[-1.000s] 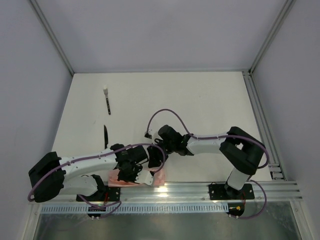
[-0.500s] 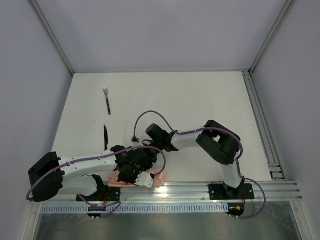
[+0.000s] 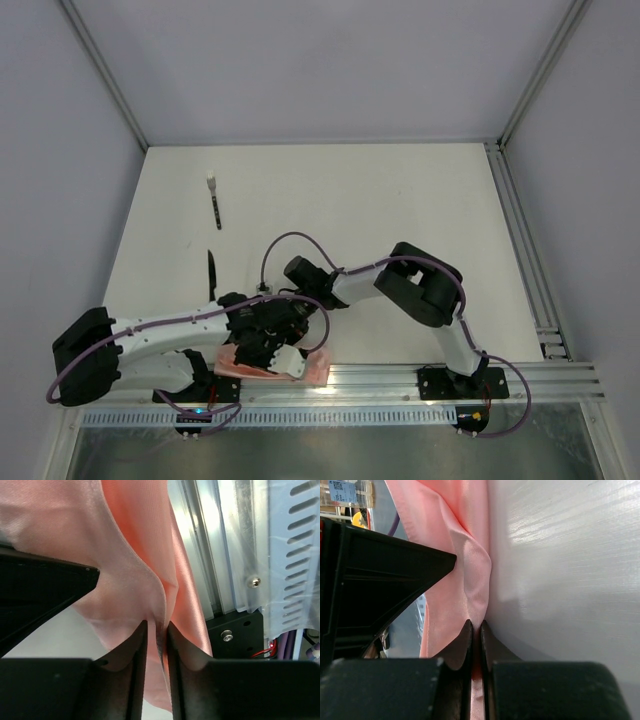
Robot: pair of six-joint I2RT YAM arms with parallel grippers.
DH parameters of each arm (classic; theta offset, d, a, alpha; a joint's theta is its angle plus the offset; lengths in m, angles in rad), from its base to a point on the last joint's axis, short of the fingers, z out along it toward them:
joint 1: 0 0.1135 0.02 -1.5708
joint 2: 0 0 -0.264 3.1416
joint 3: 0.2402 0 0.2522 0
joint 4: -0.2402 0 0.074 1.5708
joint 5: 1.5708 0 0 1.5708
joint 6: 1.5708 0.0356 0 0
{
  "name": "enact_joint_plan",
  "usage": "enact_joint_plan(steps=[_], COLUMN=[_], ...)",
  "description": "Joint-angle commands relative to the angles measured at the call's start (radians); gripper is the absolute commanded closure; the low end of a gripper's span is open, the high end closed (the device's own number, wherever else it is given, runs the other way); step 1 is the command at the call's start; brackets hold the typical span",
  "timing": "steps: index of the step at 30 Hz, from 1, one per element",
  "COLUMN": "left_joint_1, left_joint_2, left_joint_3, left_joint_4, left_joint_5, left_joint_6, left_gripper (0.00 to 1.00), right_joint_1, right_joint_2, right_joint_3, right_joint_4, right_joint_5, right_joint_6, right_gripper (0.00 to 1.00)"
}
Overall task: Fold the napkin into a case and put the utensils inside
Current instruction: Smooth out the smaller rectangle-folded napkin at the center of the board.
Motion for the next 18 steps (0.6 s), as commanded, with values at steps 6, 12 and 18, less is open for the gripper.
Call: enact_joint_plan(steps=[6, 12, 18], left_joint_1=[-0.003, 0.112, 0.182], left_joint_2=[-0.174, -0.25, -0.237], left_joint_3=[0.05, 0.163, 0.231], left_joint_4=[-0.015, -0.044, 0.209], left_joint_5=[-0.147, -0.075, -0.199], left_joint_6=[-0.02, 0.005, -0.129], left_gripper=[0.55, 0.38, 0.39], right_joint_1=[-0.017, -0.091, -0.183], right_joint_2=[-0.109, -0.276, -0.459], right_joint_3=[-0.05, -0.12, -0.29], right_joint_4=[-0.045, -0.093, 0.021], right_joint_5=[0.287, 0.565, 0.771], right_joint_6=[-0.025, -0.045, 0.044], right_gripper=[0.96, 0.96, 0.96])
